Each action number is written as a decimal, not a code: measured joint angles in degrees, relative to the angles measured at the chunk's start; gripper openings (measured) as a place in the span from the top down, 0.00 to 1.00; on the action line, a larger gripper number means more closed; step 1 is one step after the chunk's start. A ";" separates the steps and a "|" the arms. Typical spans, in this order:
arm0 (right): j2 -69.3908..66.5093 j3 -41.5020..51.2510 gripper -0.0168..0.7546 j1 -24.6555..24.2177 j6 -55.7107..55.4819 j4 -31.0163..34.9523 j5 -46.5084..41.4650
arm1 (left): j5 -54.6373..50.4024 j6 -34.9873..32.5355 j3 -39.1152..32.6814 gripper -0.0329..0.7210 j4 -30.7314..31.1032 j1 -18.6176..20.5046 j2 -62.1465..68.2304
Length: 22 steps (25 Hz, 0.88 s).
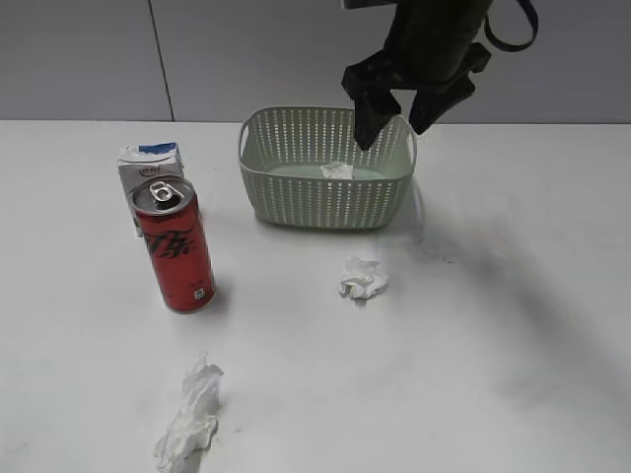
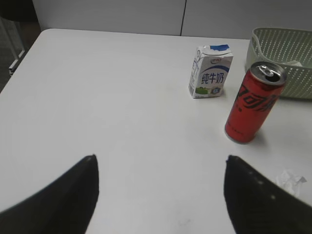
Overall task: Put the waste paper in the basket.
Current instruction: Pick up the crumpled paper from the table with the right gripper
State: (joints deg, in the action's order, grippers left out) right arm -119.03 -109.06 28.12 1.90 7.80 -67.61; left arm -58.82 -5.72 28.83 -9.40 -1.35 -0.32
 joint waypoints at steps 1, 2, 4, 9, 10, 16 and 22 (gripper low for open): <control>1.39 2.51 0.23 0.20 -0.39 0.00 0.00 | 0.00 -0.07 0.00 0.17 0.00 0.00 0.00; 3.21 4.99 0.23 0.49 -0.70 0.00 -0.08 | 0.00 -0.07 0.00 0.17 0.00 0.00 0.00; 7.24 11.99 0.24 1.19 -1.90 0.00 0.44 | 0.00 -0.01 0.00 0.17 0.00 0.00 0.00; 14.84 29.97 0.23 3.89 -7.14 0.00 14.42 | 0.00 -0.06 0.00 0.17 0.00 0.00 0.00; 15.37 32.74 0.23 4.59 -8.43 0.00 17.82 | 0.00 0.03 0.00 0.17 0.00 0.00 0.00; 10.88 37.18 0.23 9.53 -15.62 -5.40 30.53 | 0.00 -0.05 0.00 0.18 0.00 0.00 0.00; 1.65 32.33 0.23 10.58 -28.43 -15.93 31.37 | 0.00 0.03 0.00 0.18 0.00 0.00 0.00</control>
State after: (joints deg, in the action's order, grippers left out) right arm -117.39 -76.74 38.70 -26.53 -8.13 -36.24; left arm -58.82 -5.70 28.83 -9.40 -1.35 -0.32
